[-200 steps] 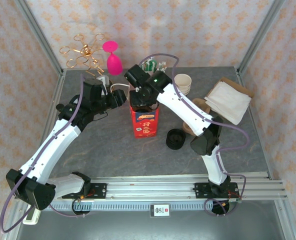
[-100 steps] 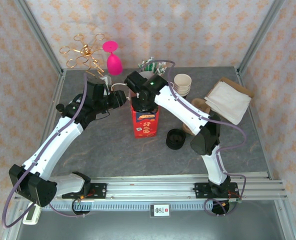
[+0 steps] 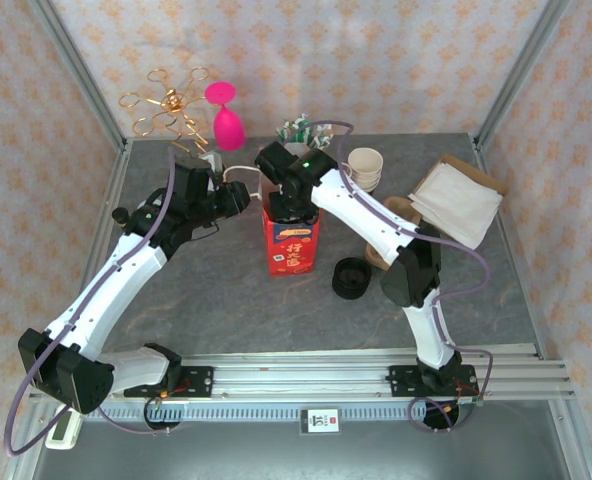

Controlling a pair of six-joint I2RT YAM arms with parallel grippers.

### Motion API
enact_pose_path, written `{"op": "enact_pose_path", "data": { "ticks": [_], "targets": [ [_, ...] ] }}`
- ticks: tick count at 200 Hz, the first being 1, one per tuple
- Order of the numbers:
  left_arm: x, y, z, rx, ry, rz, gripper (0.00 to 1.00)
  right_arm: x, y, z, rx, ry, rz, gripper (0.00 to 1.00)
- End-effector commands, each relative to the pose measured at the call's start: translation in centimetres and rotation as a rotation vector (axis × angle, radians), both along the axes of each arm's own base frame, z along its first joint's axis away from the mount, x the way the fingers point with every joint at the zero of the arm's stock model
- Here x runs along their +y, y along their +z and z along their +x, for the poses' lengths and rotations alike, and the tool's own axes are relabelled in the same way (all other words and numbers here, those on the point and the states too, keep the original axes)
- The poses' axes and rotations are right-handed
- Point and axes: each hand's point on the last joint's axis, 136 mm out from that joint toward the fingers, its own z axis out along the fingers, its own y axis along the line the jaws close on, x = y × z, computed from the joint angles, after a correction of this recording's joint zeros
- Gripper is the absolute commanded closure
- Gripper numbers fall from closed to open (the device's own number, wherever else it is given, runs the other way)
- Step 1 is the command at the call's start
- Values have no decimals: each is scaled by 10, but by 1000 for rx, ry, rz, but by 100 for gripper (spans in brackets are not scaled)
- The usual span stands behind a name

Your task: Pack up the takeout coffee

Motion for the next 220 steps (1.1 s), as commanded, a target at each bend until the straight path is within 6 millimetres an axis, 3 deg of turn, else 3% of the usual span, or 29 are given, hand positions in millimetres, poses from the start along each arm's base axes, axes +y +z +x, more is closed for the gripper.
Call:
{"op": "enact_pose_path", "data": {
  "ticks": [1, 48, 83, 165, 180, 220],
  "targets": [
    [5, 1, -5, -10, 15, 22, 64, -3, -3, 12, -32, -4, -23, 66],
    [5, 4, -6, -17, 17, 18, 64, 2, 8, 16, -54, -2, 4, 67],
    [6, 2, -5, -12, 19, 30, 64, 3, 27, 14, -72, -4, 36, 67],
    [3, 3, -3, -17, 9, 16, 66, 11, 45, -16, -43, 35, 80, 71],
    [4, 2, -4, -15, 11, 26, 71, 14, 41, -23, -25, 47, 78, 71],
    [5, 1, -4, -14, 14, 29, 72, 15, 18, -30, 2, 61, 43, 72]
  ]
}}
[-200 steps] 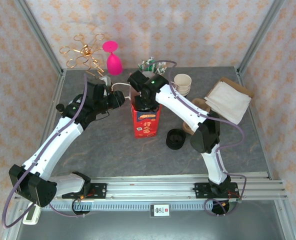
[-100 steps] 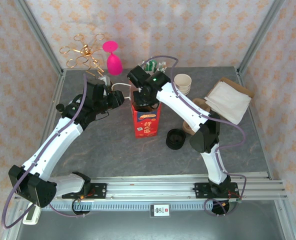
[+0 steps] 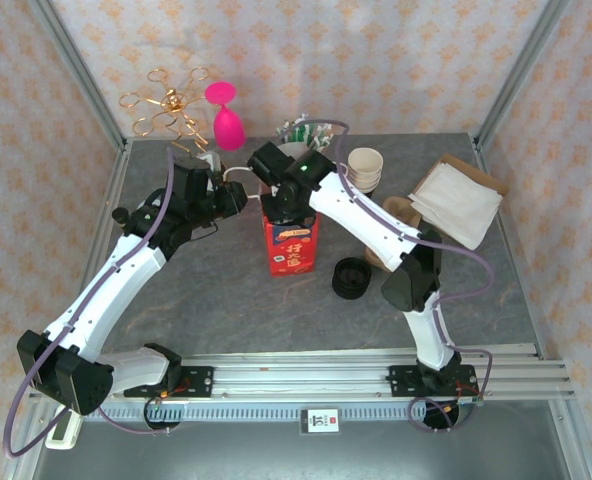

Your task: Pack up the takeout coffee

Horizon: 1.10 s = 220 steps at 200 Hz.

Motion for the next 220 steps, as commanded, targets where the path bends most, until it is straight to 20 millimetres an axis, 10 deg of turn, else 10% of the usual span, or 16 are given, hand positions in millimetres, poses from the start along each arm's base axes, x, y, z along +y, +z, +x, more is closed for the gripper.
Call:
{"op": "enact_pose_path", "data": {
  "ticks": [1, 220],
  "targets": [
    [2, -1, -5, -3, 0, 19, 72, -4, -1, -6, 2, -4, -4, 72],
    [1, 0, -2, 0, 4, 22, 79, -8, 18, 30, -68, -46, 22, 73]
  ]
}}
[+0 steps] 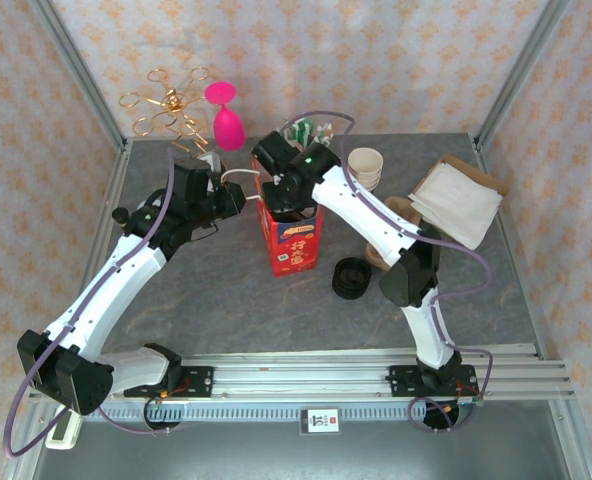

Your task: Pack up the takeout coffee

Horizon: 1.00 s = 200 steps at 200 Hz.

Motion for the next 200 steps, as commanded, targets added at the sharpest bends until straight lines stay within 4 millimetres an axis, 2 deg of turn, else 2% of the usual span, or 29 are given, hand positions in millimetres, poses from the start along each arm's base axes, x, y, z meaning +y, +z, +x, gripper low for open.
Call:
{"op": "enact_pose_path", "data": {
  "ticks": [1, 34, 51, 88, 119, 152, 200],
  "targets": [
    [0, 3, -1, -7, 0, 17, 79, -9, 6, -2, -4, -3, -28, 73],
    [1, 3, 0, -5, 3, 25, 80, -8, 21, -9, -9, -1, 2, 73],
    [0, 2, 1, -5, 3, 19, 81, -8, 22, -16, -4, 5, -2, 74],
    [0, 0, 1, 0, 3, 22, 84, -8, 9, -30, 32, 24, -34, 75],
    [1, -1, 1, 2, 4, 31, 87, -14, -6, -33, 45, 26, -83, 76],
    [4, -4, -1, 11, 10, 44, 90, -15, -15, -23, 40, 15, -88, 76],
    [4, -3, -2, 11, 3, 49, 90, -18, -15, -3, 10, -16, -77, 76]
  ]
}}
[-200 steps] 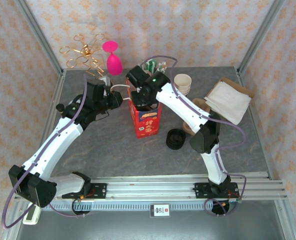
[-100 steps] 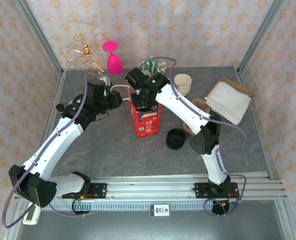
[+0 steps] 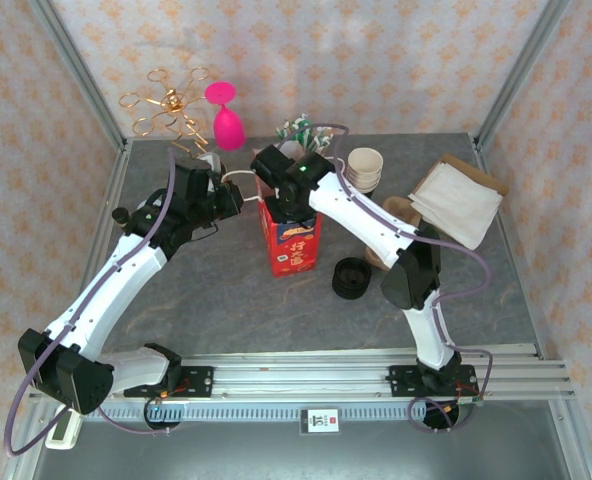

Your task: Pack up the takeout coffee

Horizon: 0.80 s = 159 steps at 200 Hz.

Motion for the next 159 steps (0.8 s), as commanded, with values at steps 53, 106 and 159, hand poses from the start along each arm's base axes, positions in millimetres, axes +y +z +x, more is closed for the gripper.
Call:
{"op": "enact_pose_path", "data": {
  "ticks": [53, 106, 159],
  "targets": [
    [4, 3, -3, 3, 0, 44, 90, -1, 19, 17, -65, -18, 33, 76],
    [4, 3, -3, 1, 5, 41, 88, 2, 34, 15, -75, -16, 69, 73],
    [3, 5, -2, -3, 4, 34, 85, 3, 46, 15, -87, -18, 90, 70]
  ]
}}
